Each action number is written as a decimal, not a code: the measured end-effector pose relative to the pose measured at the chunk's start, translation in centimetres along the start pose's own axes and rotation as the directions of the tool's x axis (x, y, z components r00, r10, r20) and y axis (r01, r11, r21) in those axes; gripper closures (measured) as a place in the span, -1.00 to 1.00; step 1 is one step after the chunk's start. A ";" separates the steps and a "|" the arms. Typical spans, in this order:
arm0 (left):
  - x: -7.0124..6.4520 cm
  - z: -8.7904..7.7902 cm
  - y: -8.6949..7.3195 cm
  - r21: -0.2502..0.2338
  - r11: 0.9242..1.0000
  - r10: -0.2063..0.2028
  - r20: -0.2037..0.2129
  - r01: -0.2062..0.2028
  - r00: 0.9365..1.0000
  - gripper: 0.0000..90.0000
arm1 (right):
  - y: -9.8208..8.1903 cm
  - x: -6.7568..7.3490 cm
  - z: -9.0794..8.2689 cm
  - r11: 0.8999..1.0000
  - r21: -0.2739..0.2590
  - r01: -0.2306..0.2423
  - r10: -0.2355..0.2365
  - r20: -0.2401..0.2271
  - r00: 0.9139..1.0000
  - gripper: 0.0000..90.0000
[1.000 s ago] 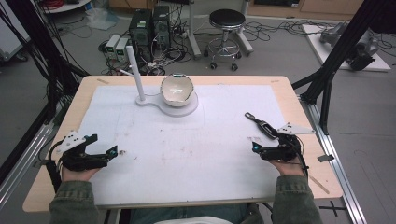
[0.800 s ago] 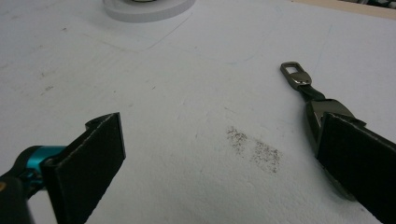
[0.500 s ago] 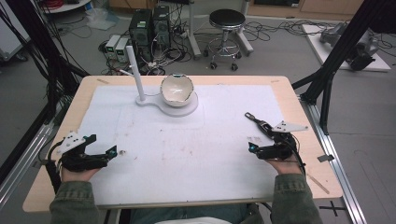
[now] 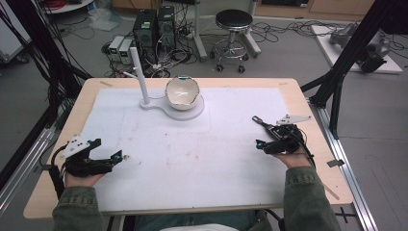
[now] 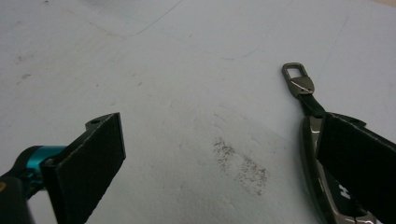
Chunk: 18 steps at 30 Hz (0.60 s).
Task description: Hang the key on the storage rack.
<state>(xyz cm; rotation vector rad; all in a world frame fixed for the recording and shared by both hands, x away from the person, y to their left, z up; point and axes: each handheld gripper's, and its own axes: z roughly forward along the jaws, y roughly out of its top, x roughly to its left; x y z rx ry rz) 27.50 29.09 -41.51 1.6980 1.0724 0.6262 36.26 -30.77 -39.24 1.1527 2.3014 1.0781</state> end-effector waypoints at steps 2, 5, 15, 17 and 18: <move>0.0 0.0 0.0 -0.001 1.000 -0.002 0.000 0.002 1.000 -0.87 | 0.5 -0.4 0.1 1.000 0.002 -0.006 0.006 -0.007 1.000 -0.99; 0.0 0.1 0.0 0.007 1.000 -0.004 0.005 0.004 1.000 -0.87 | 1.1 -1.4 0.3 0.999 -0.001 -0.035 0.035 -0.023 0.999 -0.99; 0.1 0.3 0.0 0.010 1.000 -0.007 0.007 0.006 1.000 -0.86 | 3.8 -3.6 1.0 0.998 0.052 -0.040 0.040 0.009 0.999 -0.99; 0.1 0.4 0.0 0.012 1.000 -0.011 0.010 0.011 1.000 -0.87 | 4.0 -3.8 1.2 0.997 0.056 -0.047 0.047 0.009 0.999 -0.99; 0.1 0.4 0.0 0.011 1.000 -0.012 0.012 0.012 1.000 -0.87 | 4.2 -4.1 1.4 0.996 0.065 -0.054 0.053 0.017 0.998 -0.99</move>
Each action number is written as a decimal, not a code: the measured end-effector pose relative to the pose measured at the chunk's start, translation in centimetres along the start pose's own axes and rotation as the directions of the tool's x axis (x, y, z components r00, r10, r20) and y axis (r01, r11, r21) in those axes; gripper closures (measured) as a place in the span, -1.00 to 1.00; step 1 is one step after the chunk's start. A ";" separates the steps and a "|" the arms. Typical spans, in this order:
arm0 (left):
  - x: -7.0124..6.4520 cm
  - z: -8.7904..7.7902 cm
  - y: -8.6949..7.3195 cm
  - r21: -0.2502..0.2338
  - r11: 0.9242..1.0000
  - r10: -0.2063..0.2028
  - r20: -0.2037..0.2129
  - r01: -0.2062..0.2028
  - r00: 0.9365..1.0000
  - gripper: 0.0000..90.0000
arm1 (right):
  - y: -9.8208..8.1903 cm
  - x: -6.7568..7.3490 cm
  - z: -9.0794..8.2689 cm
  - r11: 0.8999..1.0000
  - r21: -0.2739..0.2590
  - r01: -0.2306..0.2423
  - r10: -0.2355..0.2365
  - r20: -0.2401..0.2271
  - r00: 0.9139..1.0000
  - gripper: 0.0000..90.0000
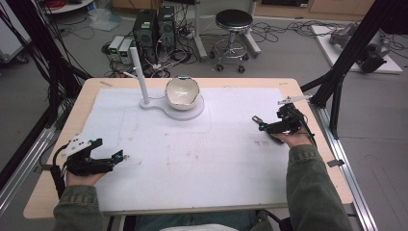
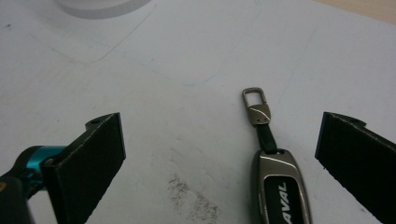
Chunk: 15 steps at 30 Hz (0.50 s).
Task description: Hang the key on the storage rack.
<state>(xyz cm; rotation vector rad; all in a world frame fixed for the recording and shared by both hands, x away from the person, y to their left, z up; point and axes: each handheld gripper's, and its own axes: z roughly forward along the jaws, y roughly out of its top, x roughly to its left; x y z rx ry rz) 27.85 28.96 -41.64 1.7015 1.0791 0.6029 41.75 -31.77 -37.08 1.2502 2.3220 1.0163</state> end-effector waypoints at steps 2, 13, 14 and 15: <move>0.0 0.0 0.0 0.001 1.000 0.004 0.001 -0.004 1.000 -0.87 | 0.3 -0.5 0.5 1.000 0.027 0.004 -0.005 0.013 1.000 -0.99; 0.1 0.0 0.0 0.004 1.000 0.001 -0.001 -0.001 1.000 -0.86 | 1.6 -2.7 2.9 0.990 0.142 -0.001 -0.006 0.056 0.998 -0.99; 0.1 0.0 0.0 0.004 1.000 0.001 -0.002 -0.001 1.000 -0.86 | 1.6 -2.7 2.9 0.990 0.142 -0.001 -0.006 0.056 0.998 -0.99; 0.1 0.0 0.0 0.004 1.000 0.002 -0.001 -0.002 1.000 -0.87 | 1.7 -2.8 3.2 0.988 0.152 0.001 -0.009 0.057 0.998 -0.99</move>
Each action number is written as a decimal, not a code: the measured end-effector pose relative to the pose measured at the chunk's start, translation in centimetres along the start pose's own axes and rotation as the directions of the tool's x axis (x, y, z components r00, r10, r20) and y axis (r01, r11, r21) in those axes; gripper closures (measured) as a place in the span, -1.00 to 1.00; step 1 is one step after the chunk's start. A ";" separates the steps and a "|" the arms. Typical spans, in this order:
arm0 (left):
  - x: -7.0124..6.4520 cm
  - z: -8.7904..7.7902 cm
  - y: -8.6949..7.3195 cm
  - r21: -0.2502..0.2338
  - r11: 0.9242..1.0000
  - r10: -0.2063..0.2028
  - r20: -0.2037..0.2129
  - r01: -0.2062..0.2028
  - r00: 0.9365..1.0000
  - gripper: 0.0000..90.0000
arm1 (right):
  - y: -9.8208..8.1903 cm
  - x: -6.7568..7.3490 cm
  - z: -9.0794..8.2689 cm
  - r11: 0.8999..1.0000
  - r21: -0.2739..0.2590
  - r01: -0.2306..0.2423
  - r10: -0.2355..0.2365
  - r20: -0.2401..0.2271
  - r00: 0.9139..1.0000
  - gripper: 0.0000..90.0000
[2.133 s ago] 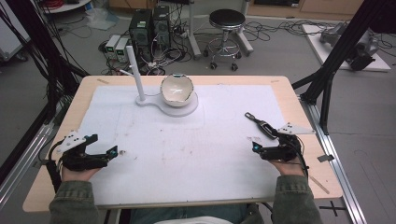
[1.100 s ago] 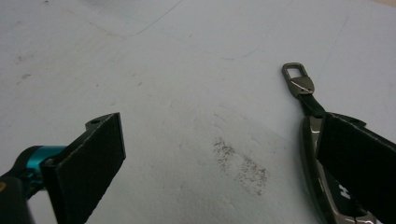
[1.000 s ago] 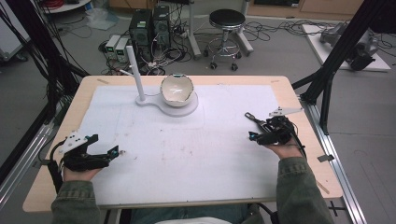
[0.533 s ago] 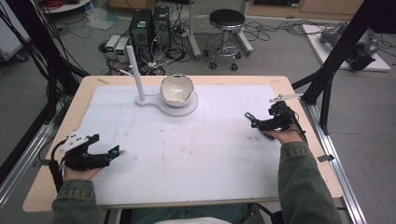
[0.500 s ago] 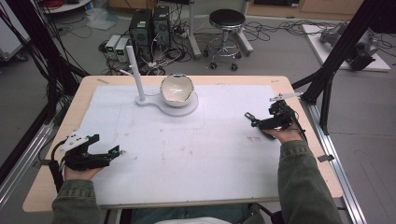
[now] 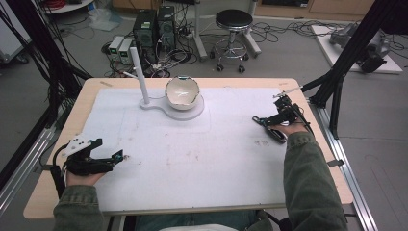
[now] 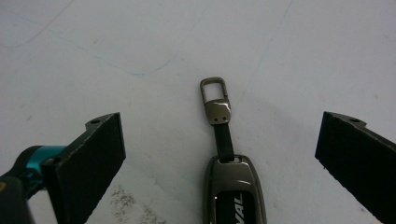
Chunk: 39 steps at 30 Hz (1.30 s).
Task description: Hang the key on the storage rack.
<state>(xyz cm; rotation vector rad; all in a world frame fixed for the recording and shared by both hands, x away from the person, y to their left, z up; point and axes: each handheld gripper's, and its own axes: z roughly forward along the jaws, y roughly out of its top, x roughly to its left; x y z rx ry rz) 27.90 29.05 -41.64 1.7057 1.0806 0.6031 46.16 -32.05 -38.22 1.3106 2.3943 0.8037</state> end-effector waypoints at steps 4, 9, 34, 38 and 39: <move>0.0 0.1 0.0 0.002 1.000 0.001 0.000 -0.001 1.000 -0.87 | 0.5 -0.2 1.0 0.997 0.049 0.060 -0.062 0.033 0.998 -0.99; 0.1 0.2 0.0 0.003 1.000 0.002 0.000 -0.002 1.000 -0.87 | 1.3 -0.6 2.6 0.989 0.112 0.094 -0.096 0.013 0.995 -0.99; 0.0 0.3 -0.1 0.023 1.000 0.013 0.001 -0.013 1.000 -0.87 | 1.7 -0.8 4.4 0.942 0.304 0.145 -0.126 -0.081 0.989 -0.09; -0.1 0.3 -0.1 0.024 1.000 0.013 0.002 -0.013 1.000 -0.87 | 1.7 -0.8 4.6 0.939 0.316 0.134 -0.113 -0.086 0.990 0.11; -0.1 0.3 -0.1 0.025 1.000 0.014 0.002 -0.014 1.000 -0.87 | 1.7 -0.8 4.6 0.939 0.316 0.134 -0.113 -0.086 0.990 0.11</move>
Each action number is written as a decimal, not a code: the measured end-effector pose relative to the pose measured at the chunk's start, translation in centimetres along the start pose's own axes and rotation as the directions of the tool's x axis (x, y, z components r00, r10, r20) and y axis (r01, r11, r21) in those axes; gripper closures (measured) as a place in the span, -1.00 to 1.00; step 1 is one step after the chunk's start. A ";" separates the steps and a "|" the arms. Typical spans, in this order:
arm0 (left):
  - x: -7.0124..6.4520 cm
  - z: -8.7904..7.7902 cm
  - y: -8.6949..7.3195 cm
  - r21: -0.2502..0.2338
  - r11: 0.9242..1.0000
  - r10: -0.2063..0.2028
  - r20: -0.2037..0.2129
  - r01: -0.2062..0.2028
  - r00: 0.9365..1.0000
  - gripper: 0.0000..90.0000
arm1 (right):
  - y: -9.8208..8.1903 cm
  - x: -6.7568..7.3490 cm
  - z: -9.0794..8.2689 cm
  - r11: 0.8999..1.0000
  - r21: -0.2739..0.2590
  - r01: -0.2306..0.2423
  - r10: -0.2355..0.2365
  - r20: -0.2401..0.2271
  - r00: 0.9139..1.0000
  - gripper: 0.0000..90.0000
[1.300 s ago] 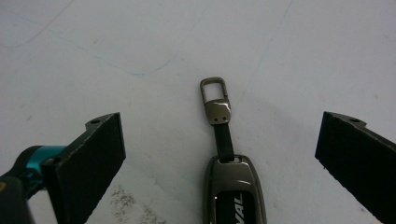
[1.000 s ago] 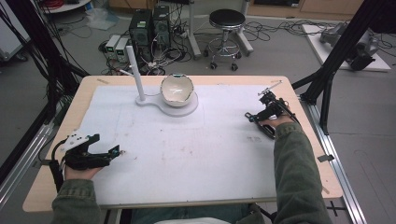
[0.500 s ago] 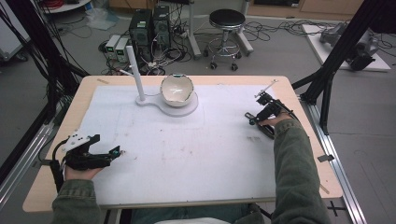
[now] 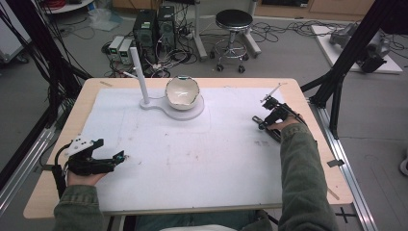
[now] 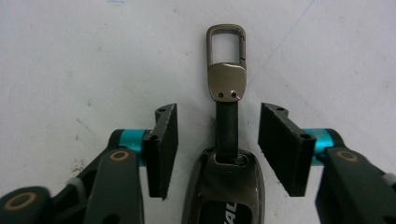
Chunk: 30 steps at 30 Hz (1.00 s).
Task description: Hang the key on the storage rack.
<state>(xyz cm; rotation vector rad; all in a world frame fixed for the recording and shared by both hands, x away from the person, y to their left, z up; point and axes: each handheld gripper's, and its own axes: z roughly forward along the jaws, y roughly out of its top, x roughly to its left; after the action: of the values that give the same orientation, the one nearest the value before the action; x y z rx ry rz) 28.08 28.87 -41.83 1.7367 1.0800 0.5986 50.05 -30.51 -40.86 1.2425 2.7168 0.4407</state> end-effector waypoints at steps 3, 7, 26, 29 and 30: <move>0.0 0.0 0.0 0.000 1.000 0.000 -0.001 0.000 1.000 -0.86 | 0.0 0.0 0.1 1.000 0.019 -0.002 0.003 -0.010 1.000 0.34; 0.0 0.0 0.0 -0.002 1.000 -0.003 -0.001 0.003 1.000 -0.87 | 0.1 0.2 0.4 0.999 0.035 -0.028 0.028 0.005 1.000 0.68; 0.0 0.0 0.0 -0.009 1.000 -0.004 -0.001 0.004 1.000 -0.87 | -0.4 0.0 -1.9 0.994 -0.043 -0.103 0.098 -0.100 0.990 0.86; 0.0 -0.1 0.1 -0.007 1.000 0.001 0.000 -0.001 1.000 -0.87 | -0.5 -0.1 -2.9 0.988 -0.097 -0.124 0.110 -0.133 0.985 0.86; 0.0 0.0 0.1 -0.009 1.000 -0.002 0.001 0.002 1.000 -0.87 | -0.5 -0.1 -3.2 0.987 -0.107 -0.123 0.108 -0.142 0.984 0.86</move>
<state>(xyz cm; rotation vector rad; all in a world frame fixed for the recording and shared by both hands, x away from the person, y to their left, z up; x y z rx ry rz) 28.10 28.87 -41.73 1.7277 1.0763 0.6008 48.98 -31.58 -38.01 1.3919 2.6915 0.7095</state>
